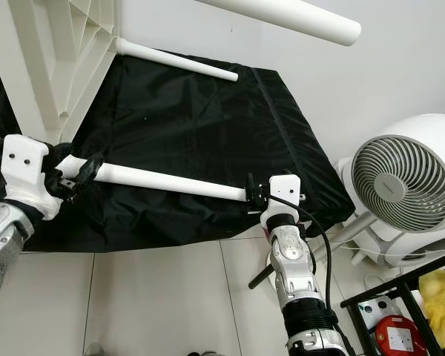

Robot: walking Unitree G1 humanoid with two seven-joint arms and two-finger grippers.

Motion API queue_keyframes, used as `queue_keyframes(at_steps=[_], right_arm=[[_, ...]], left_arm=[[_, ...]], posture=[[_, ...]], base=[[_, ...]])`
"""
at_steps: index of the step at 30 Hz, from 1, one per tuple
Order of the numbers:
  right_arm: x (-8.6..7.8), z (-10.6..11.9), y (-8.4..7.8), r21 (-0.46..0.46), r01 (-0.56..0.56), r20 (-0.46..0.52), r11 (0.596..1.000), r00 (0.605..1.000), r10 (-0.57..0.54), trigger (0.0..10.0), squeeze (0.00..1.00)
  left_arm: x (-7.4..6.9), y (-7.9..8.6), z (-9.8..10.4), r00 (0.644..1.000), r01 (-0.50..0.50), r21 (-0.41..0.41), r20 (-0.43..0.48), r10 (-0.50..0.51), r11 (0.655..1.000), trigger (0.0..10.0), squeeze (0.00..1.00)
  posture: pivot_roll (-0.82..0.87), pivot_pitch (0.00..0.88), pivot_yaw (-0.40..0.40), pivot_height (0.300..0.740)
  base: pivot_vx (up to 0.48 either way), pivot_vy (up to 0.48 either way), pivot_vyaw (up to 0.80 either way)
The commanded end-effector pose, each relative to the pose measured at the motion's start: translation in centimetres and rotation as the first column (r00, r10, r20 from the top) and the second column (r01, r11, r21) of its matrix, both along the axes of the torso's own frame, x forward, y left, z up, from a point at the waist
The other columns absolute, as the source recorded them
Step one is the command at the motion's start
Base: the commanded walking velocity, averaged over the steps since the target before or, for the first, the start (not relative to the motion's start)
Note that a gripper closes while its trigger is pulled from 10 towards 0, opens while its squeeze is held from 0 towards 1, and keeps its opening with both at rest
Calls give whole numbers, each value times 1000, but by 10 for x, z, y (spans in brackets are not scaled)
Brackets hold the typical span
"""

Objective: Building children table

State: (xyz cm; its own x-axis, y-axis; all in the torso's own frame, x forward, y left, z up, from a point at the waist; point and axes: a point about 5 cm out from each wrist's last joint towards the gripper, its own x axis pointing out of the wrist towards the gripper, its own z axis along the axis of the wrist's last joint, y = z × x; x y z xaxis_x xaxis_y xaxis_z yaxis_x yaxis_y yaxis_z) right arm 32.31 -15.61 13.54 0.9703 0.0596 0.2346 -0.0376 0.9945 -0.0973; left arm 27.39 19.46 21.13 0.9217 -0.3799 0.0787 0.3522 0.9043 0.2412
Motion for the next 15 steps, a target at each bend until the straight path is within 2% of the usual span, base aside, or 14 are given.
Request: queue_keyframes(at_steps=[1, 6, 9, 14, 15], right_arm=[[-1, -2, -9, 4, 30, -4, 1000, 1000, -30, 10000, 0], [0, -1, -10, 4, 37, 3, 999, 999, -37, 10000, 0], [-1, 1, -13, 5, 47, 15, 999, 999, -47, 10000, 0], [-3, 1, -14, 7, 54, 16, 999, 998, -54, 10000, 0], [-4, 1, -15, 7, 59, 16, 998, 998, -60, 10000, 0]], left_arm=[[-11, -24, -15, 948, 311, 90, -98, -302, 946, 10000, 0], [-10, -30, -30, 930, 353, 122, -155, -333, 928, 10000, 0], [-4, -36, -52, 904, 404, 183, -231, -360, 896, 10000, 0], [1, -38, -56, 900, 413, 208, -241, -363, 887, 10000, 0], [6, -39, -58, 898, 414, 208, -252, -360, 886, 10000, 0]], posture=[[46, 75, -183, 740], [43, 74, -181, 740], [31, 77, -170, 740], [23, 83, -164, 740], [17, 86, -159, 740]], base=[[0, 0, 0], [0, 0, 0], [0, 0, 0], [0, 0, 0], [0, 0, 0]])
